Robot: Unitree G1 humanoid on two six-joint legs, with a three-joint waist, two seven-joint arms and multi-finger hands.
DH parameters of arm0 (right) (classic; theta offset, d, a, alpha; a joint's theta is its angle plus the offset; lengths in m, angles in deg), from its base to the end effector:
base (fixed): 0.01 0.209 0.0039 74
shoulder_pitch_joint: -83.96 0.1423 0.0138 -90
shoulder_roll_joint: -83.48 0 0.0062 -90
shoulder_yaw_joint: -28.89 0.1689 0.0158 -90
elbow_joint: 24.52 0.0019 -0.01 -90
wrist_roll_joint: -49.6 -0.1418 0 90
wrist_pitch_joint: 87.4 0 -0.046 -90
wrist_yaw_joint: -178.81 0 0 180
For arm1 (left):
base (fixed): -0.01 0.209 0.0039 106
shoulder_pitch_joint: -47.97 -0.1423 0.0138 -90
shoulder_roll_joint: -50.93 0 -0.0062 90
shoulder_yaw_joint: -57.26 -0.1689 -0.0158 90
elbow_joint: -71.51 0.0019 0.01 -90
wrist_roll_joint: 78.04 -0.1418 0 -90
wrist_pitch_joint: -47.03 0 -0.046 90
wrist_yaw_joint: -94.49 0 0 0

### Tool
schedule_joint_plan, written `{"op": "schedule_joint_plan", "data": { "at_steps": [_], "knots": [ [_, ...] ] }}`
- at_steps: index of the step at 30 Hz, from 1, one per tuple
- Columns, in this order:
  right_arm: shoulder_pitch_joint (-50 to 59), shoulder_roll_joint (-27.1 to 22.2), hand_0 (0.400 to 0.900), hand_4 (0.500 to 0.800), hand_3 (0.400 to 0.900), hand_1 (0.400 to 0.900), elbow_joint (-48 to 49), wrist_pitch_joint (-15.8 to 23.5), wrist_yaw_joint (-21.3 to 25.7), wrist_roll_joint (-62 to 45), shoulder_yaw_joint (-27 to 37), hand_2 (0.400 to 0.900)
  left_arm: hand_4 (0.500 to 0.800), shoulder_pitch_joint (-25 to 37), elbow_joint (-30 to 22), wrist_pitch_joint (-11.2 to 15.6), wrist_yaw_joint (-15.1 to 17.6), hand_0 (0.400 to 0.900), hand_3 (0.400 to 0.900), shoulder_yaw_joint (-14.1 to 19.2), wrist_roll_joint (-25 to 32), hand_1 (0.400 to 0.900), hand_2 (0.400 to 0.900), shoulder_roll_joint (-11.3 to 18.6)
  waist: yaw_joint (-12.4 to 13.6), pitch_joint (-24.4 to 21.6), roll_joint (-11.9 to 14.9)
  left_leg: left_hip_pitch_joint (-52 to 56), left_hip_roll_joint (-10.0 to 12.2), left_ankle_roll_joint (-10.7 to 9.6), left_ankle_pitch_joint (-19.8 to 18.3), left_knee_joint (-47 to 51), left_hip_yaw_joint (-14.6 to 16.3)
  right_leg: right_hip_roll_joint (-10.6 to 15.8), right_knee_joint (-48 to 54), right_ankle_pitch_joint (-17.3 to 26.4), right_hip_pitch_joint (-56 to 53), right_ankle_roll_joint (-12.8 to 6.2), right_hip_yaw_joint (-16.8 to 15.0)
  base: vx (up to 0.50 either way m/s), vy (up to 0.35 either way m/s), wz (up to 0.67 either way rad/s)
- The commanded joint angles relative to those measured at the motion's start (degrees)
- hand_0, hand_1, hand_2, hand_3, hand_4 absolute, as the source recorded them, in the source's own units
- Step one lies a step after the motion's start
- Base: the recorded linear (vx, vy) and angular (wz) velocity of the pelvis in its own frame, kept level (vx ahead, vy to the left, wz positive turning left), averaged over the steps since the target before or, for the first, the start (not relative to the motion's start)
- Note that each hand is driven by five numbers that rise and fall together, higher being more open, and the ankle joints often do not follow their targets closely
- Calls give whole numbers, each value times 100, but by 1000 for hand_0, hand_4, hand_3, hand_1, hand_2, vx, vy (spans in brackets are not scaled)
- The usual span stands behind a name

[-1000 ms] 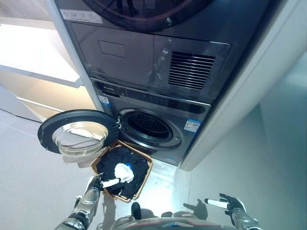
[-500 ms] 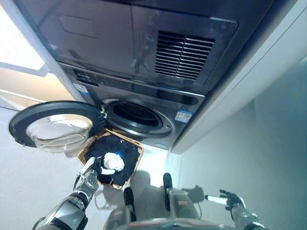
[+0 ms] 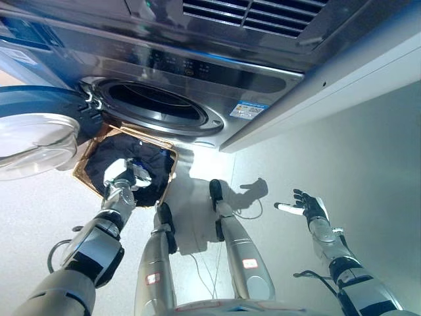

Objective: Put the clothes in the basket into the washing machine.

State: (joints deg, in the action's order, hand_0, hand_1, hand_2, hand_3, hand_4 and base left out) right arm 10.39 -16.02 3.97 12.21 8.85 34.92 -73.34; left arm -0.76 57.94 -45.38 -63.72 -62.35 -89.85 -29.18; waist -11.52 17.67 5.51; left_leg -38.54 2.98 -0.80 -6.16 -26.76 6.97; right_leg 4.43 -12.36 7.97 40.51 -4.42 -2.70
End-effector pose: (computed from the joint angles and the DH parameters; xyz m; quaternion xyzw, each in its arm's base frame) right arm 0.1989 -0.2622 -0.0310 -0.1730 0.2907 -0.1428 0.9302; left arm 0.2774 0.2483 0.0241 0.5274 0.2357 0.1158 0.8080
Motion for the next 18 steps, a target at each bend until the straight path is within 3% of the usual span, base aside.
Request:
{"op": "schedule_joint_plan", "data": {
  "at_steps": [1,11,18],
  "knots": [
    [-349,-382,900,800,900,900,184,160,325,-222,-91,900,800,-87,233,-178,432,900,900,65,-426,900,900,525,-113,-110,99,-516,-69,103,102,-110,-186,261,-401,-38,329,-382,-80,-19,13,-5],
    [-369,-444,900,800,900,900,651,298,427,-296,-213,900,800,-20,182,-321,765,900,900,35,-494,900,900,544,-77,-146,42,-1240,-7,107,-194,-679,-305,187,-847,-289,994,-350,-94,17,4,-3],
    [-425,-533,900,800,900,900,938,374,448,-358,-213,900,800,51,237,-433,823,900,900,-40,-631,900,900,639,-95,-137,63,-1640,25,150,-298,-1015,-336,138,-1043,-343,1349,-339,-122,-16,24,-5]
  ]
}}
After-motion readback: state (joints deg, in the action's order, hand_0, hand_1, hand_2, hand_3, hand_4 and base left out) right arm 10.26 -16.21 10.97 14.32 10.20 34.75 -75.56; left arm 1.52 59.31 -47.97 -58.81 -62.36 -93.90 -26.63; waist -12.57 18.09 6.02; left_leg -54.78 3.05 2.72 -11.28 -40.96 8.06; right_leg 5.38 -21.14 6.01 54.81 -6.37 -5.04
